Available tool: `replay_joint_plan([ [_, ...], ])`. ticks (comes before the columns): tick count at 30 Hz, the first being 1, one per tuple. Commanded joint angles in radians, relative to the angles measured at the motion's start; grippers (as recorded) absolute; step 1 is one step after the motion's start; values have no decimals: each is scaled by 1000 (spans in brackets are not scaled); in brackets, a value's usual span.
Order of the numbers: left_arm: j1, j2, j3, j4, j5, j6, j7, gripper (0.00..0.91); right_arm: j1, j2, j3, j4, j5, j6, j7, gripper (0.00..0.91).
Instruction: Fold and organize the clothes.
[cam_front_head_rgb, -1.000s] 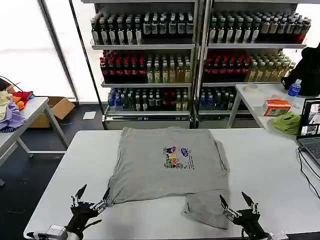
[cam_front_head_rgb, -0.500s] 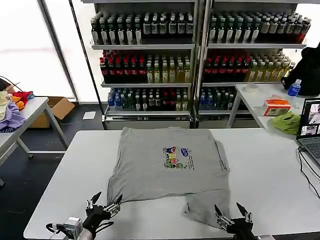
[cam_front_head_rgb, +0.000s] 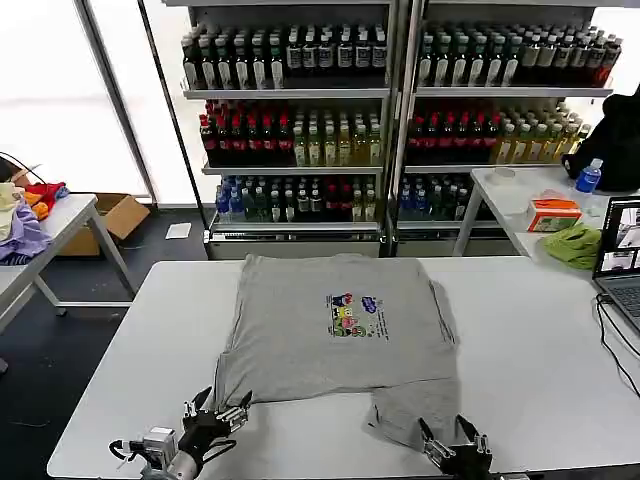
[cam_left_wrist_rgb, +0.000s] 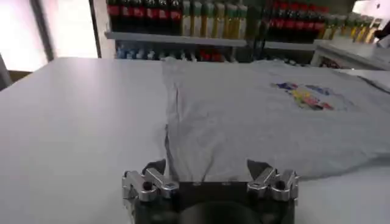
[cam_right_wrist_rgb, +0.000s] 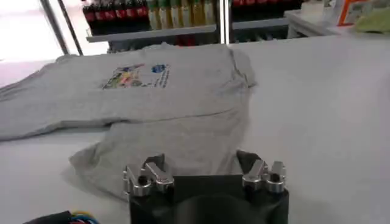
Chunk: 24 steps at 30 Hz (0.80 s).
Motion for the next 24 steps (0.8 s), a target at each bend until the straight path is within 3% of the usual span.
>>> replay_joint_plan([
  [1,-13,-14,7,50,-1,-9,21,0,-2,4,-18,-17,25,-10,6,0],
  [5,-4,-22,19,49,8,-34,24,0,-2,2,-14,-14,25,8,-8,0],
  [13,-15,-27,27,40,10,-59,26,0,0,-12,-10,-10,22,79,-86,0],
  [20,-5,-27,14,1,1,-59,15,0,-33,-40,16,21,25,185,-201,0],
  [24,36,-25,-5,-71,3,-54,12,0,-78,-55,36,46,26,231,-240,0],
])
